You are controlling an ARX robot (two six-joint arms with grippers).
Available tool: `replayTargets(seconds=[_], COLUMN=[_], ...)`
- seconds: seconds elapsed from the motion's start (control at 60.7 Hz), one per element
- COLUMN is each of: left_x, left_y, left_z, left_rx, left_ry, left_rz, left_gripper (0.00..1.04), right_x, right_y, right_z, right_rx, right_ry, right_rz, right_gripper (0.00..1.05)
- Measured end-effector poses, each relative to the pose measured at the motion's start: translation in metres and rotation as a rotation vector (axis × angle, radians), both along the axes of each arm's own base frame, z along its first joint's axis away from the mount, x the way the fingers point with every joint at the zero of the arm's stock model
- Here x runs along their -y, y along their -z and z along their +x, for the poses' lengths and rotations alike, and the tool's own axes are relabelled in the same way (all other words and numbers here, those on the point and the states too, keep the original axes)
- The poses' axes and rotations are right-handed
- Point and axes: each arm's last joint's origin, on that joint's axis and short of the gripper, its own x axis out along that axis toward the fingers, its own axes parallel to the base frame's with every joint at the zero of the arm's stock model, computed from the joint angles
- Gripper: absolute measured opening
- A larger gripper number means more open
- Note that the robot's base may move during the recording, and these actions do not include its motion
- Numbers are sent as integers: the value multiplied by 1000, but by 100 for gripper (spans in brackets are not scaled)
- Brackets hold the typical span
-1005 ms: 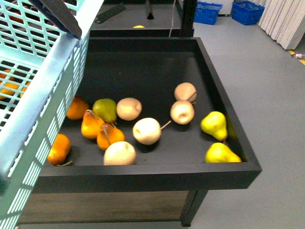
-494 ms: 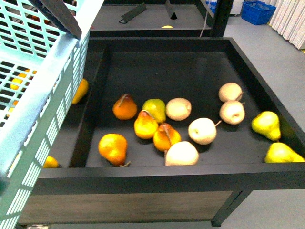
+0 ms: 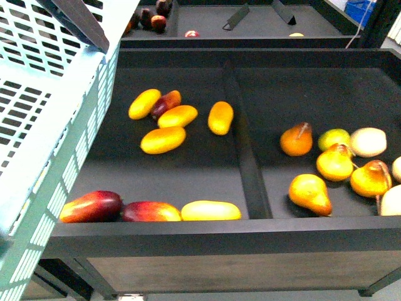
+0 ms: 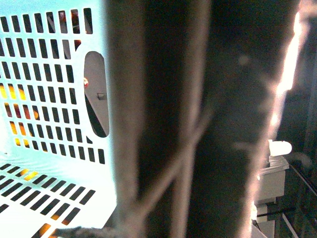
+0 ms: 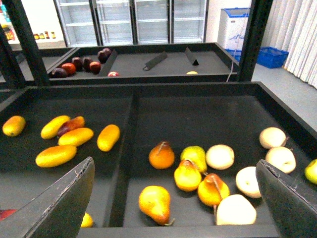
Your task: Pick mango and avocado into basket
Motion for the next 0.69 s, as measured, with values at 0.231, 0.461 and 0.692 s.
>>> replayTargets(seconds=[0.231,0.461,0.692], left_x=[0,0,0], left_y=[0,0,0], left_z=[0,0,0], left_rx=[1,1,0], left_ry=[-3,-2,-2], left_rz=[0,-1,1], left_gripper=[11,11,11], right_x=[0,0,0], right_y=[0,0,0], right_z=[0,0,0], right_rx=[-1,-1,-1], right_ry=[0,0,-1], right_rz=[0,0,-1], right_gripper=[96,96,96])
